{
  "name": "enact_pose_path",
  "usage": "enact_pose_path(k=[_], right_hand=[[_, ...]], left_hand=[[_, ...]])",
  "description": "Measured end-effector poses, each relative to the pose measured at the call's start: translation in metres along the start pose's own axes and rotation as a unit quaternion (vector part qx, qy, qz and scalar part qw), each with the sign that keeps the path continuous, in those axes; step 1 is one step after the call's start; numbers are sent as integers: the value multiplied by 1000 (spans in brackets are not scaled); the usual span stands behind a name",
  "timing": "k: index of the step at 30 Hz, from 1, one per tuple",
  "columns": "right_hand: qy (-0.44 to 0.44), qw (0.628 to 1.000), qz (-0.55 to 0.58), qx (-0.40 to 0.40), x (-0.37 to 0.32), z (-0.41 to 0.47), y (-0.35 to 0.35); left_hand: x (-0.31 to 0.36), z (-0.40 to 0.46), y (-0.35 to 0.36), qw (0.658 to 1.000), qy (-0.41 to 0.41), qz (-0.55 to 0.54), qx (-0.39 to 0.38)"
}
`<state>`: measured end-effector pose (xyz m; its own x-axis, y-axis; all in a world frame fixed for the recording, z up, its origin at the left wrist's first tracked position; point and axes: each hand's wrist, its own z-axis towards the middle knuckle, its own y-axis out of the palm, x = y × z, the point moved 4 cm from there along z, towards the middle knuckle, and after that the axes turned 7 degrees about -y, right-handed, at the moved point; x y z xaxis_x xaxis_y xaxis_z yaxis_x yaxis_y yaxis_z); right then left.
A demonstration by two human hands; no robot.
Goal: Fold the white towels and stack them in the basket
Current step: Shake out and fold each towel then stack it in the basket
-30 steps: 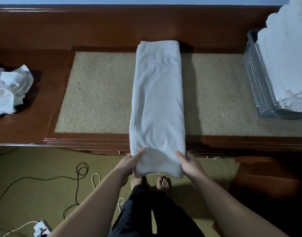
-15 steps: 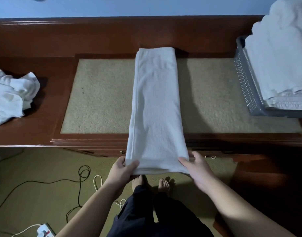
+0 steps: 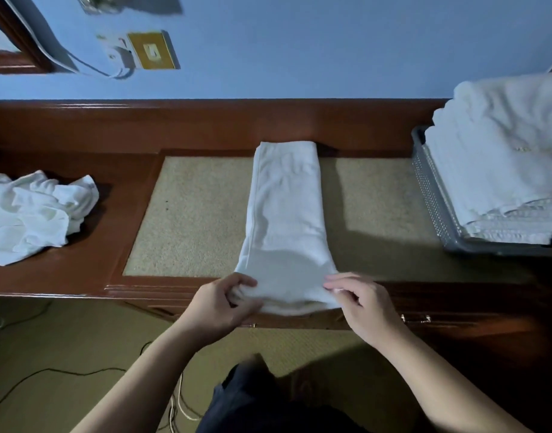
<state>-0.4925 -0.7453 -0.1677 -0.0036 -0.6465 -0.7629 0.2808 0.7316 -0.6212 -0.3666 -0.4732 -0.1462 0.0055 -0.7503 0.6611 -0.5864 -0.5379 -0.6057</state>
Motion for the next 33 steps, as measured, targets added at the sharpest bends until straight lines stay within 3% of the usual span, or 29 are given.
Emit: enact_pose_path(k=[3, 7, 13, 20, 25, 29, 33], right_hand=[[-28, 997, -2, -76, -2, 18, -13], [-48, 991, -45, -114, 5, 48, -13], [122, 978, 34, -165, 30, 102, -11], [234, 960, 89, -122, 65, 164, -4], [275, 947, 155, -59, 93, 260, -15], [287, 940, 183, 20, 133, 363, -14], [302, 935, 181, 36, 170, 446, 3]], left_hand=[[9, 12, -14, 999, 21, 18, -46], [8, 49, -32, 997, 64, 50, 12], [-2, 113, -43, 1000, 11, 0, 6], [20, 184, -44, 990, -54, -115, -61], [69, 270, -69, 986, -65, -154, -13], [103, 362, -90, 976, -83, -185, 79], [110, 450, -91, 955, -123, -243, 119]])
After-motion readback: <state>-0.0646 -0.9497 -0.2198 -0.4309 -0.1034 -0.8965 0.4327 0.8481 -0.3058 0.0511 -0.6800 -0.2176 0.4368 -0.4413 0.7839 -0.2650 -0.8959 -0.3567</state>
